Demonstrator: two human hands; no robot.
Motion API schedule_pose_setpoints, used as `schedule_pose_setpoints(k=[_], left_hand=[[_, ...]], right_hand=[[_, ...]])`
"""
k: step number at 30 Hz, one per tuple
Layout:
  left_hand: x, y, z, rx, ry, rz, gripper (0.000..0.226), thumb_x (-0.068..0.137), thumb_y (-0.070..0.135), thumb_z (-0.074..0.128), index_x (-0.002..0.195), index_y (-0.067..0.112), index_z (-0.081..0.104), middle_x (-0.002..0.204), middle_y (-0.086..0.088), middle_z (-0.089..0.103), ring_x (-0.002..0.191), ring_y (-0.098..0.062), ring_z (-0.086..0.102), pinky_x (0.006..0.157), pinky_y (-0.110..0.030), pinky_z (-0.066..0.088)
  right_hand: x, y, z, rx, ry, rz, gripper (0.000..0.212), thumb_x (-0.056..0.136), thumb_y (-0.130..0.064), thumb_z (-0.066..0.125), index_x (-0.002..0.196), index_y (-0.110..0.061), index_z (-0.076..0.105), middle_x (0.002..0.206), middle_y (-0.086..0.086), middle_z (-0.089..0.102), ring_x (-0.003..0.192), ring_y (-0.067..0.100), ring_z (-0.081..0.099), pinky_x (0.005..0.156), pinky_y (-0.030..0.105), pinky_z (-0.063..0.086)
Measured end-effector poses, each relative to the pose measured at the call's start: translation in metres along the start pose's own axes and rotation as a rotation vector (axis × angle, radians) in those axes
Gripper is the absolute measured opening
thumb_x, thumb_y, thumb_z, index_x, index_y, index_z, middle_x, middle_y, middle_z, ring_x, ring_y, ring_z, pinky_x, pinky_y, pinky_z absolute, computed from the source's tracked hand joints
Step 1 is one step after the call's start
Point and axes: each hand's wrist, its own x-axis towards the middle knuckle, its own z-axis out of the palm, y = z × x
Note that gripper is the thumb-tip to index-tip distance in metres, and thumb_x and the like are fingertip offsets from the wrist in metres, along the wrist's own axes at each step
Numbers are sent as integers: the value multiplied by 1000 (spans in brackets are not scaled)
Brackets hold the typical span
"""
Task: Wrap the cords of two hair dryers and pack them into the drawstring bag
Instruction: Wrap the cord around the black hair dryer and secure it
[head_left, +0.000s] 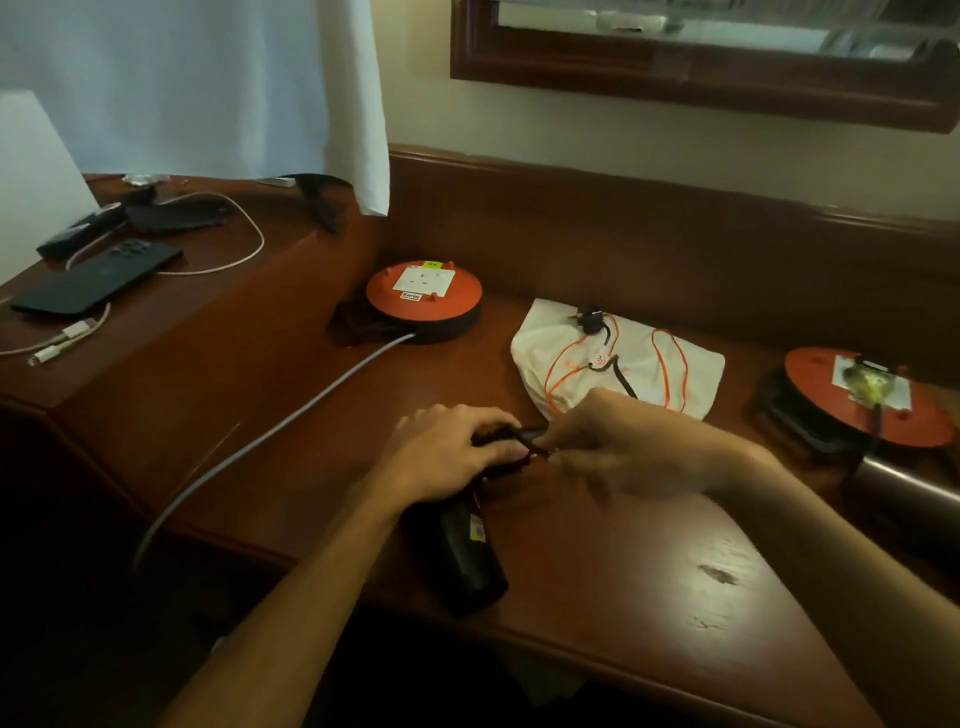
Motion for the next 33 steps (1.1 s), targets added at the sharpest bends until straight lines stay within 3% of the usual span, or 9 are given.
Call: schedule_pose_setpoints(k=[4, 7, 10, 13, 17, 21, 24, 27, 33], left_hand=[[-1, -31, -3, -423, -71, 11, 43, 82, 74, 60, 120, 54, 63, 111, 12, 72, 97, -11, 72, 94, -45, 53], [-7, -37, -2, -520, -30, 45, 51, 77, 74, 66, 120, 48, 67, 111, 12, 73, 106, -11, 69, 99, -51, 51], [-8, -36, 1, -514, 70, 22, 52, 68, 81, 69, 111, 52, 71, 105, 18, 75, 104, -7, 69, 99, -50, 51], [-11, -36, 3, -584, 114, -3, 51, 64, 75, 78, 107, 48, 75, 96, 8, 77, 91, -14, 74, 91, -53, 56], [-16, -28, 4, -425, 41, 59, 45, 65, 73, 78, 106, 54, 72, 95, 18, 74, 92, -3, 70, 91, -43, 55], [-18, -26, 1, -356, 12, 78, 43, 72, 68, 77, 111, 56, 67, 95, 22, 72, 92, 0, 67, 91, -36, 52], [-18, -20, 0, -218, 20, 57, 52, 71, 71, 74, 119, 57, 60, 94, 22, 70, 92, -1, 64, 90, -31, 47], [-18, -17, -2, -182, -9, 37, 59, 75, 72, 71, 128, 55, 51, 94, 18, 67, 92, -5, 62, 86, -32, 42], [-14, -16, -7, -110, -132, 15, 77, 81, 77, 59, 147, 51, 28, 107, 8, 64, 100, -17, 63, 88, -38, 46]], right_hand=[[-8, 11, 34, 253, 179, -85, 28, 100, -14, 58, 122, -27, 71, 79, -4, 74, 65, 23, 67, 58, 38, 55], [0, 26, 54, 381, 231, -130, 30, 100, -12, 60, 123, -25, 72, 82, 8, 76, 62, 36, 60, 55, 48, 50], [10, 40, 65, 421, 256, -138, 25, 97, -11, 63, 117, -21, 76, 83, 13, 75, 61, 33, 62, 55, 39, 53], [17, 54, 73, 325, 323, -76, 17, 96, -24, 66, 101, -12, 77, 75, 11, 73, 55, 24, 64, 53, 34, 55], [25, 71, 74, 254, 244, -40, 6, 93, -19, 71, 91, -24, 70, 68, 5, 65, 57, 16, 59, 50, 34, 51], [58, 91, 55, 89, 166, 127, 22, 94, -12, 67, 109, 3, 69, 88, 16, 65, 77, 22, 62, 79, 46, 58], [73, 82, 29, 17, 24, 44, 12, 87, -6, 72, 80, 3, 70, 68, 14, 63, 60, 10, 53, 58, 27, 45], [75, 56, 3, -20, 7, -30, 19, 89, -15, 74, 74, -5, 69, 64, -3, 62, 56, 2, 54, 57, 17, 41], [81, 16, -14, -177, -10, -119, 32, 100, -28, 61, 74, -11, 68, 63, 11, 56, 55, 16, 46, 56, 36, 38]])
